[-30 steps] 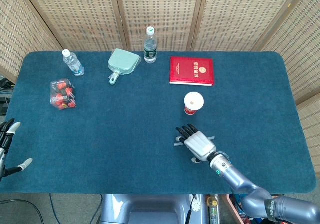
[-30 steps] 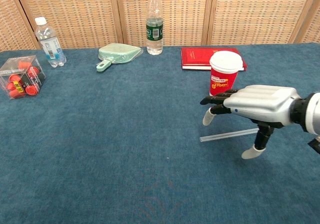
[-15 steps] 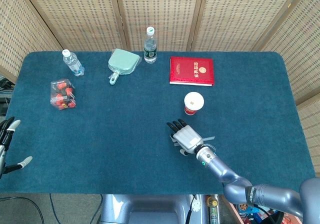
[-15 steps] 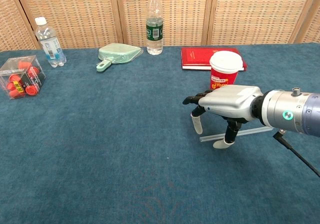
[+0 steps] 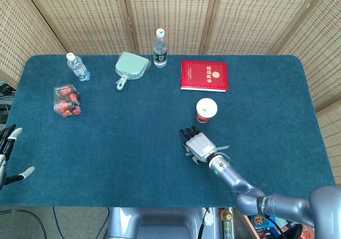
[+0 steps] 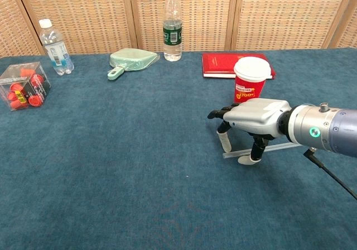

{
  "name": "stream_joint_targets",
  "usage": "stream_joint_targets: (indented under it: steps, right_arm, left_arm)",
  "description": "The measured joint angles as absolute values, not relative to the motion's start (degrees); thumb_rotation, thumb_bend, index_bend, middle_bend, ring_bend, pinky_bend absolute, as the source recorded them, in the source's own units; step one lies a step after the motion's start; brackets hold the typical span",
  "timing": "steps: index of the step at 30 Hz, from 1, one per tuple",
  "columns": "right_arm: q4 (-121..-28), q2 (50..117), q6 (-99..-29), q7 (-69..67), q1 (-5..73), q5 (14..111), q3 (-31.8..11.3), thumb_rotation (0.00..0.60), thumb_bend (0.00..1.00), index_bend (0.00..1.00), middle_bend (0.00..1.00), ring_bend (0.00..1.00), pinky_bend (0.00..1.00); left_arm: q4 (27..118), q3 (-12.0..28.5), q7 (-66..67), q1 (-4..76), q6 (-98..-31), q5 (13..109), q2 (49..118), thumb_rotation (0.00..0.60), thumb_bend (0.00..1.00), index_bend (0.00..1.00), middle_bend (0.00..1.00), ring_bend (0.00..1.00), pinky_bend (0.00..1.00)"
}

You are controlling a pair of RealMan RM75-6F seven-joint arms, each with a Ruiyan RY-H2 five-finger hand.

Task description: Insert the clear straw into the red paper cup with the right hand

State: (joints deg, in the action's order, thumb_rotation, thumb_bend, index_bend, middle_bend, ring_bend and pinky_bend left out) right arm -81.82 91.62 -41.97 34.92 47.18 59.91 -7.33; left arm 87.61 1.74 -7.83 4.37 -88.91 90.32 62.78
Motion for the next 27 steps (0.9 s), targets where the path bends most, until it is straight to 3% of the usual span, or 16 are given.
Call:
stream_joint_targets:
  steps: [21,27]
  right_arm:
    - [-78.72,91.34,-44.46,31.96,47.47,65.12,-4.18,0.6,0.38,0.5,0.05,0.0,0.0]
    - [-76.33,91.95,-45.33,30.38,47.05,68.09,-2.79,0.6,0.4,0.56,0.06,0.0,0.0]
  left_arm:
    - [87.67,1.53,-7.13,4.64,-88.25,90.21,62.99,0.6,0.15,0.0,0.0,0.0,0.0]
    - [87.77,1.5,-6.96,4.74,-88.12,90.15,63.01,0.6,0.15,0.0,0.0,0.0,0.0]
